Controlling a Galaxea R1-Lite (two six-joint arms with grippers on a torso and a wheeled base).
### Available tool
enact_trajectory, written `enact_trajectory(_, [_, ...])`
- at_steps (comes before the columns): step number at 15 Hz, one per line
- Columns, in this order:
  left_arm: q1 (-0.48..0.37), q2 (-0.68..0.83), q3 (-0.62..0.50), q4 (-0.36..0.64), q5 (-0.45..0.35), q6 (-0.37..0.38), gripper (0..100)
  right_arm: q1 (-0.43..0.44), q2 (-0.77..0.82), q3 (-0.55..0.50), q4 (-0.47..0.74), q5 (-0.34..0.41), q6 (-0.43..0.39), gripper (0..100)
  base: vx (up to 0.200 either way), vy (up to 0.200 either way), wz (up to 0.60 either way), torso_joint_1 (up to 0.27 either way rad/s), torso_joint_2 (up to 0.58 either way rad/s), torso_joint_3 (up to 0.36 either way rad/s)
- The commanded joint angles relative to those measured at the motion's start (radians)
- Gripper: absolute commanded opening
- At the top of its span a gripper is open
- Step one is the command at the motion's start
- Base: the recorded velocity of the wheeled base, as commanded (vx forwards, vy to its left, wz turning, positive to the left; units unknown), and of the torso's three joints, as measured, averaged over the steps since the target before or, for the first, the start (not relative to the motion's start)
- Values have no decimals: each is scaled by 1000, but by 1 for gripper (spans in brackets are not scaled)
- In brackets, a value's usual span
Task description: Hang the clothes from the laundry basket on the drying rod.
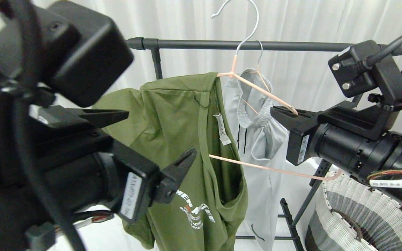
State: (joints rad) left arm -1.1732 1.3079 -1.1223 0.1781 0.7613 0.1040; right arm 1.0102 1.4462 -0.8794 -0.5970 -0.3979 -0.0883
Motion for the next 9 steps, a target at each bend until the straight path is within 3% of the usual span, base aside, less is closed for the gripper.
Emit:
enact_trajectory(1, [-6, -101, 19, -2, 0, 46, 100, -2, -17, 16, 0, -1, -2, 0, 0, 0, 0, 0, 0, 0])
enact_trajectory(3, [15, -125, 19, -2, -3, 111, 100, -2, -33, 33, 0, -1, -28, 0, 0, 0, 0, 0, 0, 0])
enact_trajectory(4, [86, -131, 12, -2, -17, 192, 100, -1, -55, 48, 0, 1, -54, 0, 0, 0, 0, 0, 0, 0])
enact_trajectory(9, [222, -98, 19, -75, -244, 468, 100, 27, -107, 83, 2, -2, -70, 0, 0, 0, 0, 0, 0, 0])
